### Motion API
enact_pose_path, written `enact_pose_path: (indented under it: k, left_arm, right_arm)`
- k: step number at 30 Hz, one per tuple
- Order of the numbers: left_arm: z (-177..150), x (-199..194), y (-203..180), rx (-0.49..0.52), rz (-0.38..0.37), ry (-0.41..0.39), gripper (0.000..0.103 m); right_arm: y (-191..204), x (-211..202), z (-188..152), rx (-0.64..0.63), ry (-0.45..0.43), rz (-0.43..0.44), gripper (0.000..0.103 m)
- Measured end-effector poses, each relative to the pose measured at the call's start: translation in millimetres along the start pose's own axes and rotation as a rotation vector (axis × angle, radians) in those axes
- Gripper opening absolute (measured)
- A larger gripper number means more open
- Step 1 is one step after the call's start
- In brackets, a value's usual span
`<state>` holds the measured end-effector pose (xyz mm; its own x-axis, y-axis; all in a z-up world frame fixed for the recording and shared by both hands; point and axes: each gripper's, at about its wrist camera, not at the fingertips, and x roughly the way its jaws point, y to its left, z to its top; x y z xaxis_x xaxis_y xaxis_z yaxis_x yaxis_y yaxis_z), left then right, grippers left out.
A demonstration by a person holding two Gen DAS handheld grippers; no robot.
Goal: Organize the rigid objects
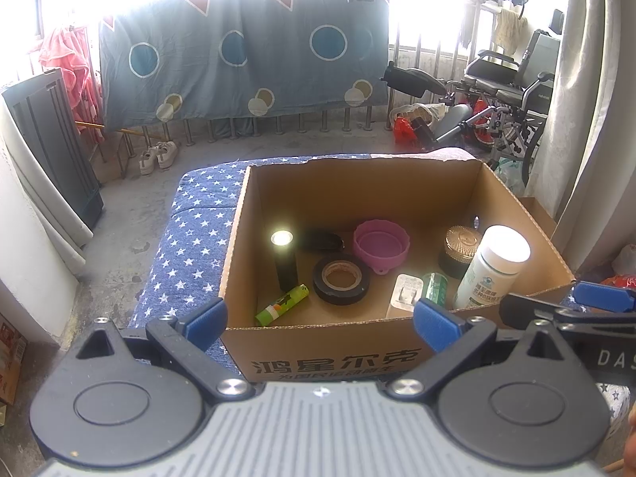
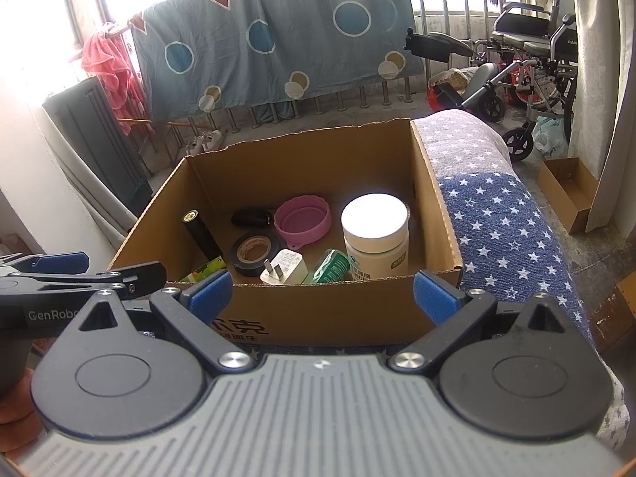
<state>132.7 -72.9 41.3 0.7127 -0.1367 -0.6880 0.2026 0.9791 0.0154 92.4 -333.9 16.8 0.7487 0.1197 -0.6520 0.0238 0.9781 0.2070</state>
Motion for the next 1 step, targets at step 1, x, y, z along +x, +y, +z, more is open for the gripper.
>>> enact_pose_path:
  k: [1]
  left_arm:
    - [0.0,0.1,0.0,0.000,0.000,0.000,0.101]
  right_arm:
    - [0.0,0.0,0.0,0.000,0.000,0.000,0.098]
